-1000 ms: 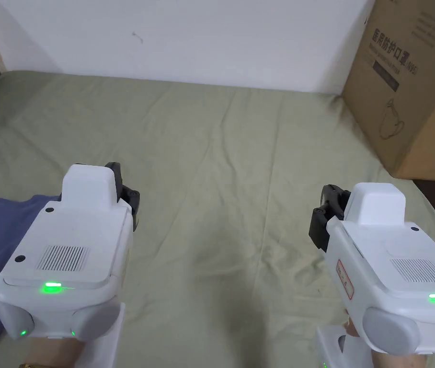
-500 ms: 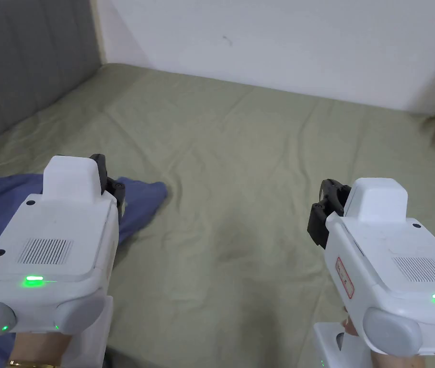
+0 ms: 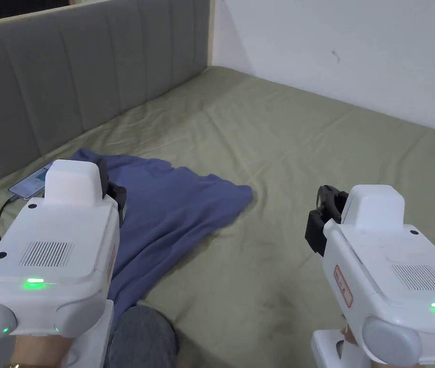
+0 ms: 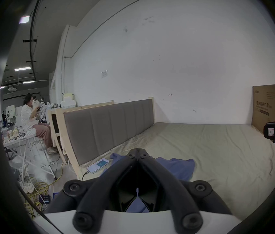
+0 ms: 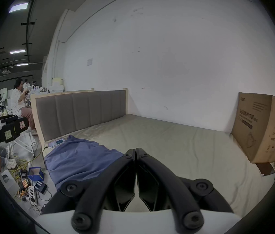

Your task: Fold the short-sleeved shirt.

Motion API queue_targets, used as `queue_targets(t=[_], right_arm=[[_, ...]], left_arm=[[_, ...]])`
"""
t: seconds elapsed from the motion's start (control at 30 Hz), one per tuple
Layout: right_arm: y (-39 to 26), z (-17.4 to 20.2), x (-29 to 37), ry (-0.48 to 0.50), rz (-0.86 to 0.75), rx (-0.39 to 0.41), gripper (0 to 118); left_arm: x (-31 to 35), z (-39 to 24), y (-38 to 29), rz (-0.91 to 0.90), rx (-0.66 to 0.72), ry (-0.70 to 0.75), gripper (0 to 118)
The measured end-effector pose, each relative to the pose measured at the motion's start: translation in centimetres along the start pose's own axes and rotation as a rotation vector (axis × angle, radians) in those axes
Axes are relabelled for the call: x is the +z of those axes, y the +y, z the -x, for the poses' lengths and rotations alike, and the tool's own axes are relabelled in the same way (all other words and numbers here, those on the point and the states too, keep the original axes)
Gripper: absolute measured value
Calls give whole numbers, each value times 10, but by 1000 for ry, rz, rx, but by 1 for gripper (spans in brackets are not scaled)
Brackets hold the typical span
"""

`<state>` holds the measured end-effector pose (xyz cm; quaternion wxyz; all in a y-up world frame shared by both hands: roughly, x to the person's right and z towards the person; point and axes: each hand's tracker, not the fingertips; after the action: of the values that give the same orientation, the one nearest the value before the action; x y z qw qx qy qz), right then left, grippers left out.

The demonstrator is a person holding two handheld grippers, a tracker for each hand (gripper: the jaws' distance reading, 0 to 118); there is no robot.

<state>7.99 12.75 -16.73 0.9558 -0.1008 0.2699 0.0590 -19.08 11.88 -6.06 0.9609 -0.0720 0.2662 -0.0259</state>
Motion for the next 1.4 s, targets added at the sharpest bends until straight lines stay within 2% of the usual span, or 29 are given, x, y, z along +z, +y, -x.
queue_targets(t=[0.27,0.37,0.47,0.5,0.57,0.67,0.73,0.87,1.1,1.2,1.27,1.4], right_arm=[[0,9,-6,32,7,12,0],[1,10,-7,35,8,20,0],[2,9,-10,34,11,15,0],[2,9,-11,34,12,15,0],[3,6,-16,44,18,7,0],[3,2,-22,47,30,-3,0],[2,0,-27,38,38,2,0],[0,-8,-42,44,66,-15,0],[-10,-24,-70,13,118,-10,0],[-18,-32,-82,-22,148,-8,0],[-23,-39,-89,-29,171,-20,0],[-33,-46,-90,-44,200,-83,0]], left_arm=[[-2,10,-3,17,10,28,0],[-15,10,-2,51,24,-3,2],[-43,9,2,140,6,-63,25],[-53,9,3,161,0,-78,43],[-80,3,9,245,-26,-142,68],[-126,-6,12,351,-53,-197,117],[-157,-10,13,386,-24,-269,118],[-241,-27,4,576,-50,-312,118],[-366,-75,-58,814,-274,-266,118],[-393,-90,-83,913,-294,-299,118],[-401,-96,-97,982,-262,-327,118],[-411,-100,-123,1056,-248,-384,118]])
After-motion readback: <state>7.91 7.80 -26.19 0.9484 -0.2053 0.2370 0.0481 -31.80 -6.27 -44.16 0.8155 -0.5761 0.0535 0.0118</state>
